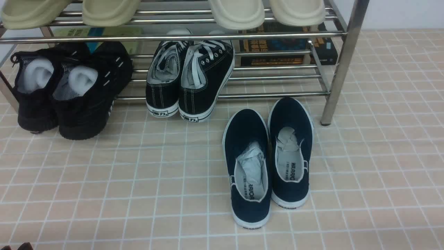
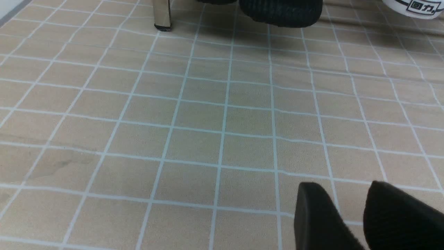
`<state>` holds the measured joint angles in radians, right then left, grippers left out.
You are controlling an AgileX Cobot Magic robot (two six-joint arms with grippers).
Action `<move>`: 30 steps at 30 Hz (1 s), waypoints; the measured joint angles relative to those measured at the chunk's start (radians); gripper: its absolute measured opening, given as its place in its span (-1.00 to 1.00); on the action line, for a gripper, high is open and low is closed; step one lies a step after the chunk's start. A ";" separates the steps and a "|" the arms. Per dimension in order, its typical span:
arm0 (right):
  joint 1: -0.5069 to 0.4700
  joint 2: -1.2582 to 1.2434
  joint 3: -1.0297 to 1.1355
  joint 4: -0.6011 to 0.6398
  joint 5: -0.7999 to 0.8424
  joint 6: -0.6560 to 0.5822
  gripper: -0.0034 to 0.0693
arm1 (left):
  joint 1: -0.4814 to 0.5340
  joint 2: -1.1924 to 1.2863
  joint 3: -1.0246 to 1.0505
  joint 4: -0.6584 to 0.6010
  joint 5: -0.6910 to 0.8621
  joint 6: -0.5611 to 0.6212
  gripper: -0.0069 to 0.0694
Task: Take the shoes off the shelf from the light coffee tablecloth by hand.
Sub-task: 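Grasp the leftmost shoe on the bottom shelf of the shoe rack with the left gripper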
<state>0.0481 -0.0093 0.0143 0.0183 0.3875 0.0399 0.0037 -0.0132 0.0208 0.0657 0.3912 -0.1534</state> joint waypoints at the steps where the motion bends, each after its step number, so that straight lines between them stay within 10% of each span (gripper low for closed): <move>1: 0.000 0.000 0.000 0.000 0.000 0.000 -0.39 | 0.000 0.000 0.000 0.000 0.000 0.000 -0.19; 22: 0.000 0.000 0.000 0.000 0.000 0.000 -0.32 | 0.000 0.000 0.000 -0.047 -0.003 -0.069 -0.19; 30: 0.000 0.000 0.000 0.000 0.000 0.000 -0.30 | 0.000 0.000 0.007 -0.781 -0.050 -0.641 -0.19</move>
<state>0.0481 -0.0093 0.0143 0.0183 0.3875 0.0399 0.0037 -0.0132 0.0278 -0.7151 0.3416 -0.7947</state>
